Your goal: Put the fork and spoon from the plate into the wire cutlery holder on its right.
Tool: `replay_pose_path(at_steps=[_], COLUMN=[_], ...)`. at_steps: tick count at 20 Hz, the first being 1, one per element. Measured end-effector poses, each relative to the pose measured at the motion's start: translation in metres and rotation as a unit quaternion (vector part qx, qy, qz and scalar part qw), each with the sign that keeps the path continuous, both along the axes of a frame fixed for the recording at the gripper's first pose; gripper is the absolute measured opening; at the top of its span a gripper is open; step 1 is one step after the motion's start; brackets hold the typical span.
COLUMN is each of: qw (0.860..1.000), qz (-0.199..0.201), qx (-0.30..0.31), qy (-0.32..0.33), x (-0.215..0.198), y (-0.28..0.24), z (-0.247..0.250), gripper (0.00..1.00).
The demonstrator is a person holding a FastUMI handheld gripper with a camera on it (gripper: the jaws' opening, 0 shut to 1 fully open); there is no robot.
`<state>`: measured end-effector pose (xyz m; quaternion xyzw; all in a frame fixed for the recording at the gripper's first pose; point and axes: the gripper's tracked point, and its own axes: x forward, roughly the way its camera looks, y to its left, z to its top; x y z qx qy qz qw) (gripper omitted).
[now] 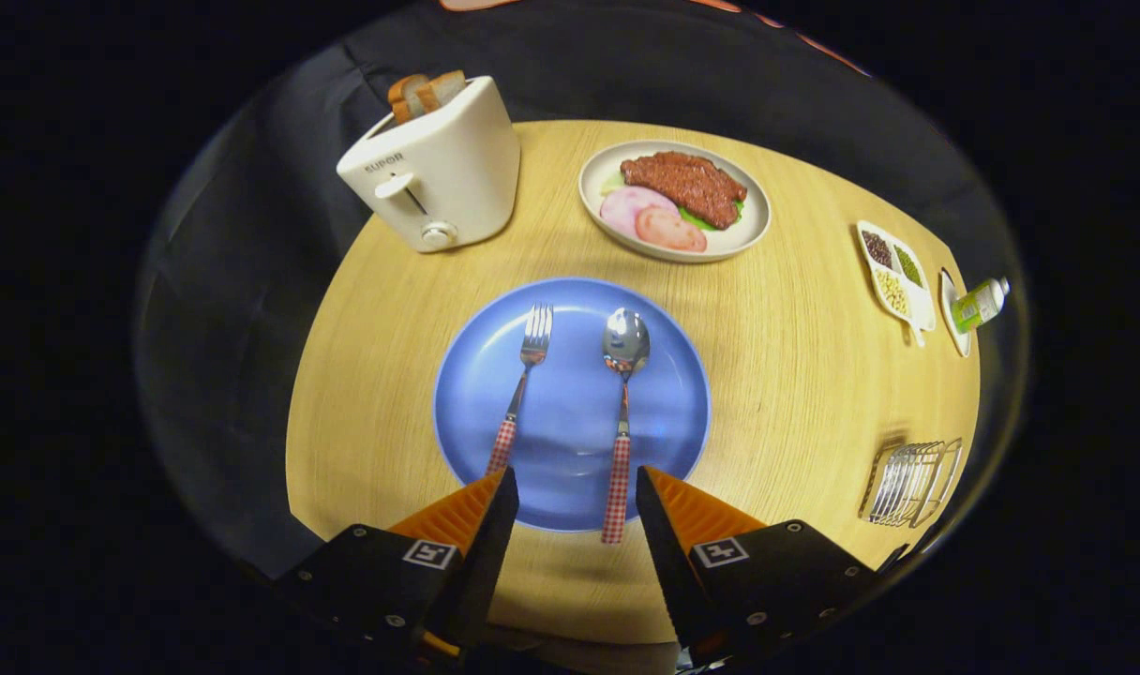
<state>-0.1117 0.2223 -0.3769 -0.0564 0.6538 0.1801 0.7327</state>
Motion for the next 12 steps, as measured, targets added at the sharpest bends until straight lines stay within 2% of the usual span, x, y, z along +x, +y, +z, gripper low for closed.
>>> replay_pose_path(at_steps=[6, 12], qw=[0.999, 0.996], qz=[0.021, 0.032], qx=[-0.040, -0.073], qy=[0.024, 0.033], x=[-0.009, -0.016], y=[-0.011, -0.016], z=[-0.021, -0.033], gripper=[0.61, 0.39])
